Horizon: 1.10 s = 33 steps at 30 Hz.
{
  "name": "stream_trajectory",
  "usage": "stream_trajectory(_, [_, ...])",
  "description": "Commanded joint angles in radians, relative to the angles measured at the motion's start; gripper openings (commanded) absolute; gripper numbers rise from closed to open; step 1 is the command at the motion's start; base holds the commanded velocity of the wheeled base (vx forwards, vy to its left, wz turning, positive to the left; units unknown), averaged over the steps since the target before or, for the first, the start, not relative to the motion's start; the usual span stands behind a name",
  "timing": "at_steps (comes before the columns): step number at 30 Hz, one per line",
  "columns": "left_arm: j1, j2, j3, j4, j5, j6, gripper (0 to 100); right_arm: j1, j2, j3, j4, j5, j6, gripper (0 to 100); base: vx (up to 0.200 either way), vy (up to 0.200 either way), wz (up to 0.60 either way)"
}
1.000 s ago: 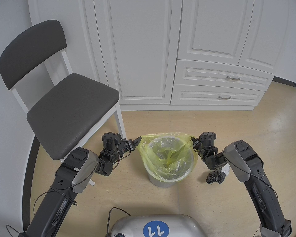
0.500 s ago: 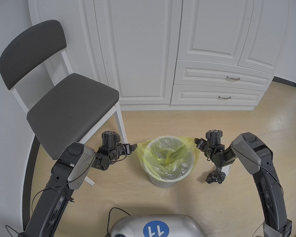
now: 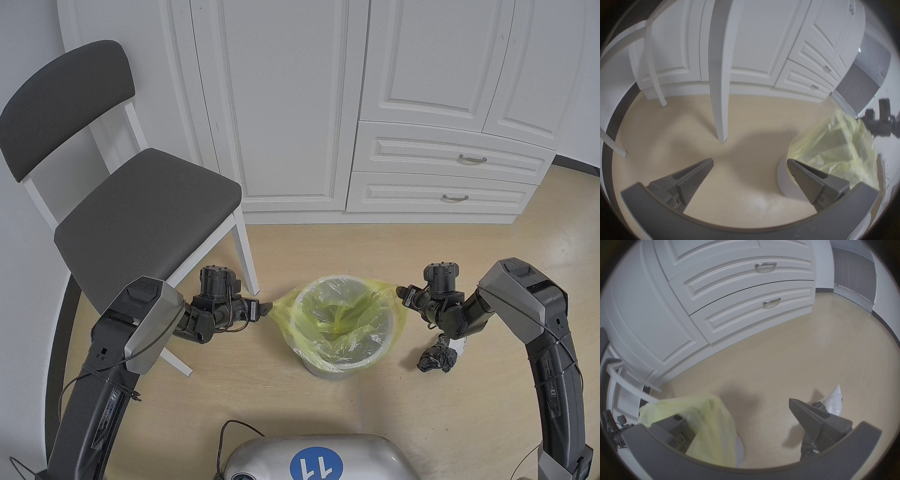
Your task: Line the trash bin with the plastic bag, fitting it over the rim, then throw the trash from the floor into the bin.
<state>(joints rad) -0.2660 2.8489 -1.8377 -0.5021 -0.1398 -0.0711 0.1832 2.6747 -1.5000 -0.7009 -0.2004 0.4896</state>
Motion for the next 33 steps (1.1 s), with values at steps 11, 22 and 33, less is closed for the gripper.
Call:
stream_trajectory(11, [0.016,-0.080,0.224,0.019,-0.107,0.195,100,0.012,-0.156,0.293,0.138,0.105,-0.249,100,0.000,0.000,0.00])
stream_trajectory(22, [0.014,0.015,0.049,-0.032,-0.027,0.099,100,0.025,-0.216,0.389,0.224,0.110,-0.364,100,0.000,0.000,0.00])
stream_trajectory(33, [0.051,-0.120,0.041,0.159,-0.026,0.048,100,0.157,-0.220,0.509,0.198,0.084,-0.421,100,0.000,0.000,0.00])
